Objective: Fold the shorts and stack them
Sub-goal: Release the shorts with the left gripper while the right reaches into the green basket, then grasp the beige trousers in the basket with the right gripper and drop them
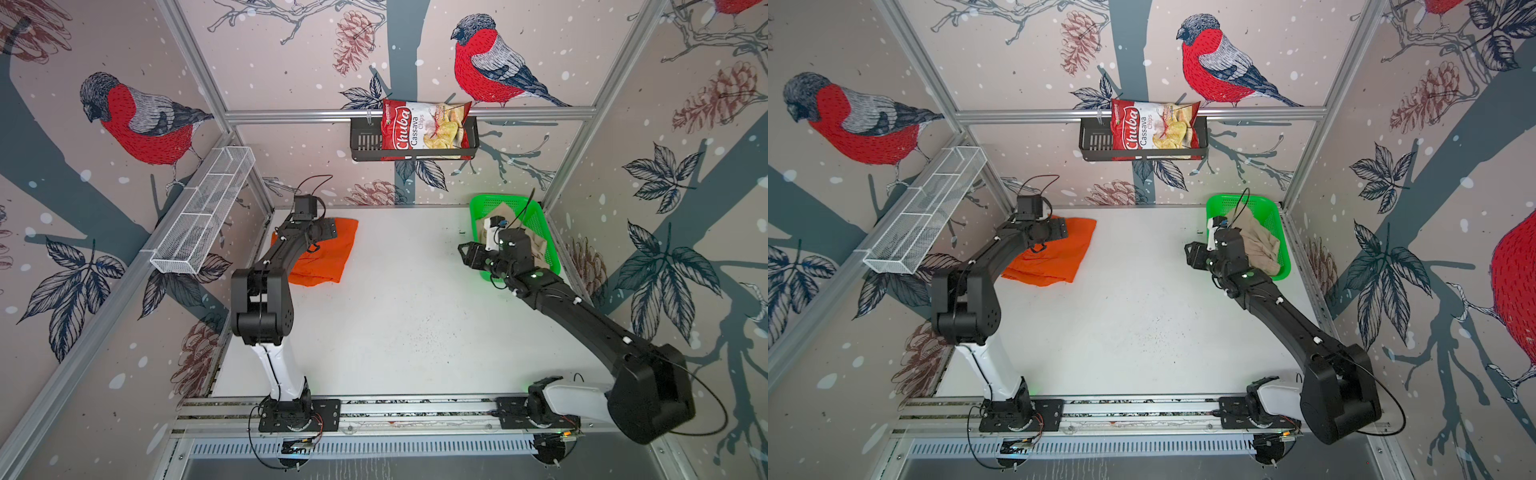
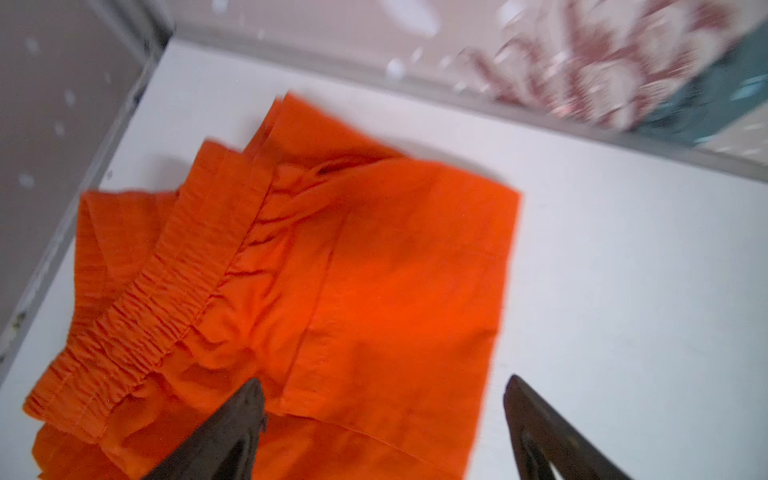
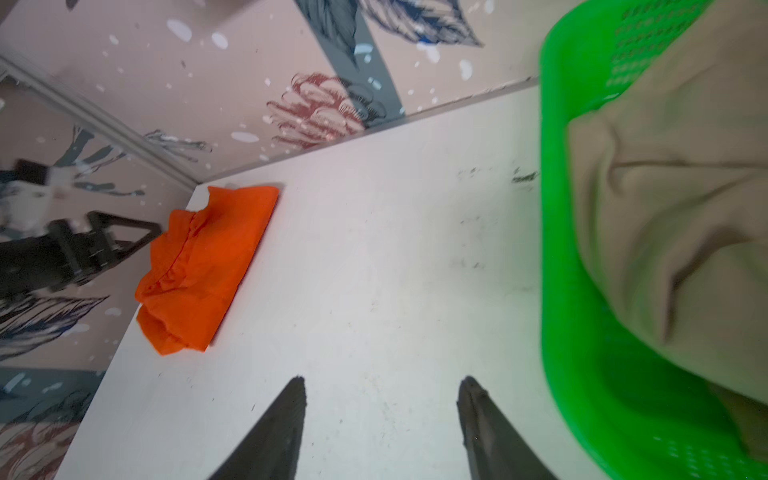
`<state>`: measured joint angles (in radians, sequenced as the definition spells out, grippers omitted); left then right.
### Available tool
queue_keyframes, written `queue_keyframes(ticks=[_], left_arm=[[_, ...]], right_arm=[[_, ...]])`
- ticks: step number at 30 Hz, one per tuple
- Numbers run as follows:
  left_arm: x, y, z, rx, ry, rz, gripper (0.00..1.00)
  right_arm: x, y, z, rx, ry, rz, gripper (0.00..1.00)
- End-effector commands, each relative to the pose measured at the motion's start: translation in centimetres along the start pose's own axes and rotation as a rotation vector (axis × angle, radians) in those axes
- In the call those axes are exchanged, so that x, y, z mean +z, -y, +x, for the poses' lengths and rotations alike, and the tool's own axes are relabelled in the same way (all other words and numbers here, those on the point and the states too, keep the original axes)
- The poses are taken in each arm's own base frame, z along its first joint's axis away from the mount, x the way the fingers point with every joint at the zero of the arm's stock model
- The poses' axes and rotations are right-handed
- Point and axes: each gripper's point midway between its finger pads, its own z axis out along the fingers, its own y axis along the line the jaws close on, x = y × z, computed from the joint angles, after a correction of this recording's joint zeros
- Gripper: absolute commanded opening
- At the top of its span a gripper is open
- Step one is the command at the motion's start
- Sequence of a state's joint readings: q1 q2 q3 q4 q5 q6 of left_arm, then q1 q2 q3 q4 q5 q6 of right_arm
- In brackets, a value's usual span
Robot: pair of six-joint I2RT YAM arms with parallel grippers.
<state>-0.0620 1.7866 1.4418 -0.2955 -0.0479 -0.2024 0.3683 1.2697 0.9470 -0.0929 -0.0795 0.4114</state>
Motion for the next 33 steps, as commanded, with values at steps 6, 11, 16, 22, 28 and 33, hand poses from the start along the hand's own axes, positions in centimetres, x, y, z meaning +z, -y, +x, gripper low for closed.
queue_keyframes(ticks=[6,11,16,22,28,33], left_arm=[[-7.9,7.9,2.1,0.065,0.215,0.228,0.89],[-7.4,9.0,6.8,0.042,0.152,0.282,0.88],[-6.1,8.7,9.6,0.049,0.073,0.267,0.88],[-6.0,8.5,10.6,0.041,0.062,0.27,0.87],[-7.2,7.5,10.0,0.067,0.082,0.227,0.86],[-9.4,7.5,8.3,0.05,0.154,0.239,0.86]], right_arm=[[-1.6,13.4,-4.6,-0.048,-0.041,0.437,0.69],[2.3,18.0,-3.2,0.012,-0.209,0.479,0.89],[6.7,20.2,-0.7,0.046,-0.3,0.484,0.9],[10.3,24.1,3.0,0.077,-0.414,0.585,0.54],[8.5,22.2,-2.0,0.068,-0.273,0.556,0.01],[2.8,16.6,-12.0,0.017,-0.037,0.459,0.0]])
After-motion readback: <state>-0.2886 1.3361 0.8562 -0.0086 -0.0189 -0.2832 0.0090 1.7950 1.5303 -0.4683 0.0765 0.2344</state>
